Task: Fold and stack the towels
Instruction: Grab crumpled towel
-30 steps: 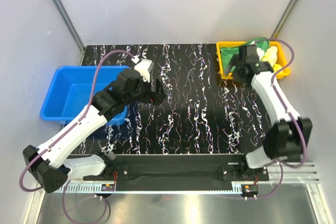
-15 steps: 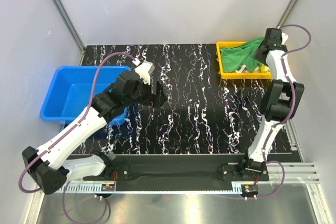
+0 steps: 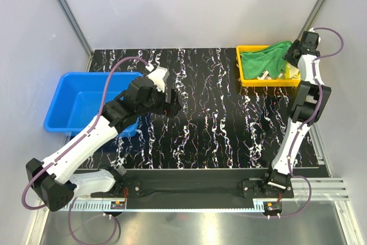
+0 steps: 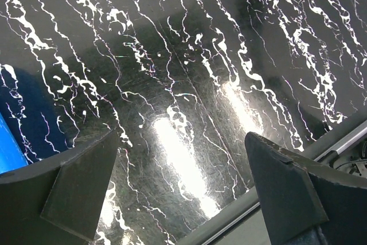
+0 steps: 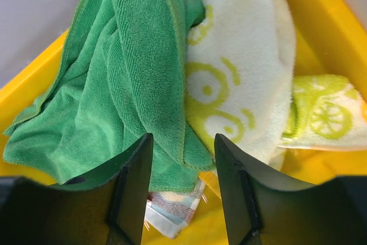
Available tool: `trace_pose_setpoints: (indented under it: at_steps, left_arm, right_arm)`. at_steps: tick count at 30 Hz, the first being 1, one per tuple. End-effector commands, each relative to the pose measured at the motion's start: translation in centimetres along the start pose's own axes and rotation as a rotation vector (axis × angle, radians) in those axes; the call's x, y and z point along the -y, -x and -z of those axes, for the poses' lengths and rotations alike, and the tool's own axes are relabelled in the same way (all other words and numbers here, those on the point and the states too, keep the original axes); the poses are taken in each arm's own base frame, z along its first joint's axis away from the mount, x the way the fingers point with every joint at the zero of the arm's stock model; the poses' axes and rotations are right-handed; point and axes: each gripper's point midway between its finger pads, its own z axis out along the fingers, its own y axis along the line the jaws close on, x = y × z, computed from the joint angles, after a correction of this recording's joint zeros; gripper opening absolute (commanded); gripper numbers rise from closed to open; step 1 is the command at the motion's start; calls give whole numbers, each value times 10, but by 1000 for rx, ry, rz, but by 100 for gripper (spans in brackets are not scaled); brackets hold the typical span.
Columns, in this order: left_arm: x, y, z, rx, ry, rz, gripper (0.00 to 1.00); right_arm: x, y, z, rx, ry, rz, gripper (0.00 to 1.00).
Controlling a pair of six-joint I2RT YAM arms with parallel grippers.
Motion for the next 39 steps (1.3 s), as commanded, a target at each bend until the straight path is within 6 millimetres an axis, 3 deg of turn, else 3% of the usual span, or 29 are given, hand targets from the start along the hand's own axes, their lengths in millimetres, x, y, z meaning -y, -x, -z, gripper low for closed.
trace_pose_setpoints:
  at_steps: [1, 9, 13, 15, 17, 20, 22, 23, 25, 26, 28, 29, 31, 32, 34, 35, 37, 38, 39]
  left_arm:
    - [-4, 14, -7, 38, 13, -7, 99]
    - [-7, 15, -10, 30, 11, 4, 99]
    - [-9, 16, -9, 41, 17, 2, 99]
    - [-8, 16, -7, 42, 9, 0, 99]
    - [-6, 17, -7, 47, 1, 2, 99]
    - [-4, 20, -2, 65, -11, 1, 99]
    - [-4, 22, 3, 79, -12, 1, 99]
    - [-5, 23, 4, 86, -8, 1, 99]
    - [-5, 27, 7, 103, -1, 14, 99]
    - [-6, 28, 8, 101, 2, 26, 99]
    - [-7, 35, 13, 114, 9, 62, 99]
    - [-6, 39, 18, 127, 6, 70, 99]
    - [-4, 50, 28, 156, 0, 80, 99]
    - [-2, 57, 36, 178, -6, 79, 99]
    - [-4, 72, 51, 224, 15, 75, 99]
    - [-7, 79, 57, 247, 36, 76, 99]
    - [-8, 94, 76, 286, 52, 80, 99]
    - [-10, 98, 82, 303, 60, 82, 99]
    - [-9, 103, 92, 324, 61, 86, 99]
  right_arm:
    - [-30, 29, 2, 83, 135, 17, 54]
    - [-30, 19, -17, 64, 144, 9, 47]
    - [-31, 23, -17, 92, 153, 25, 34]
    - [-35, 32, -12, 124, 175, 26, 21]
    - [-49, 36, -5, 138, 248, 31, 8]
    - [-65, 50, 15, 166, 313, 23, 0]
    - [-71, 65, 39, 190, 328, 14, 0]
    - [-78, 81, 61, 220, 350, 7, 0]
    - [-91, 93, 91, 229, 397, 3, 0]
    - [-106, 107, 123, 262, 435, 12, 0]
    - [-126, 114, 165, 256, 488, 27, 0]
    - [-143, 121, 203, 283, 530, 49, 0]
    - [-158, 118, 245, 266, 571, 72, 0]
    - [-167, 120, 281, 288, 613, 95, 0]
    - [-185, 100, 321, 235, 682, 138, 0]
    - [-190, 97, 355, 249, 723, 152, 0]
    - [-206, 70, 390, 179, 839, 177, 0]
    - [-207, 65, 425, 188, 896, 165, 0]
    - [-212, 42, 429, 112, 958, 162, 0]
